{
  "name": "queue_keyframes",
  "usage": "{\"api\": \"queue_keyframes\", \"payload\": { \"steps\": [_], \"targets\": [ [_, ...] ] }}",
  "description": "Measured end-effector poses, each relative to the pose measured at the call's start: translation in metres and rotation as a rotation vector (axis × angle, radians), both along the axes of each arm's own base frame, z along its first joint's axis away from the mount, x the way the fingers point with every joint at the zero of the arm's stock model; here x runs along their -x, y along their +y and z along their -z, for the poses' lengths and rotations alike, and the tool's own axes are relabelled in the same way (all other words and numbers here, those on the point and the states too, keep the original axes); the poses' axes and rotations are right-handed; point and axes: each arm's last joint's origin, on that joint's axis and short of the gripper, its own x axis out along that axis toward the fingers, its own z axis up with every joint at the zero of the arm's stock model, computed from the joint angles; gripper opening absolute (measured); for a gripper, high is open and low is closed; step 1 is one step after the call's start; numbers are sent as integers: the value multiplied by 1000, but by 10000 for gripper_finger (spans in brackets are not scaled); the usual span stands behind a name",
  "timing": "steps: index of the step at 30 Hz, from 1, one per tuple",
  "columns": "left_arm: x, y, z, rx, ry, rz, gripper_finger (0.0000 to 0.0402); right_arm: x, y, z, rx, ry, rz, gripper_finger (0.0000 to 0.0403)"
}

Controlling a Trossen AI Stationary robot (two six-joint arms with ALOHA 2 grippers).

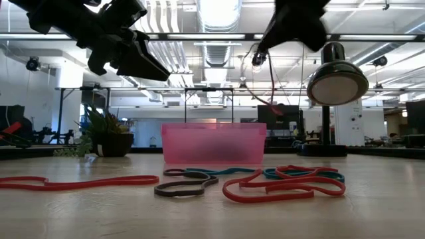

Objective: Pick and place rubber bands into bin
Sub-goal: Put the red rubber bands into the pink bin

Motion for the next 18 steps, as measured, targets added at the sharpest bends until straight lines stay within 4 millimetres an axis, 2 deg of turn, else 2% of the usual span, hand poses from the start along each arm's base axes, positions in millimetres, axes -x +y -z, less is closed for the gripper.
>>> {"api": "queue_keyframes", "payload": {
  "steps": [9, 18],
  "targets": [
    [0, 0, 0, 0, 0, 0, 97, -32, -61, -6, 15, -11, 90, 8],
    [1, 0, 2, -2, 6, 1, 97, -56, -112, -8, -181, -95, 14, 8]
  ]
}}
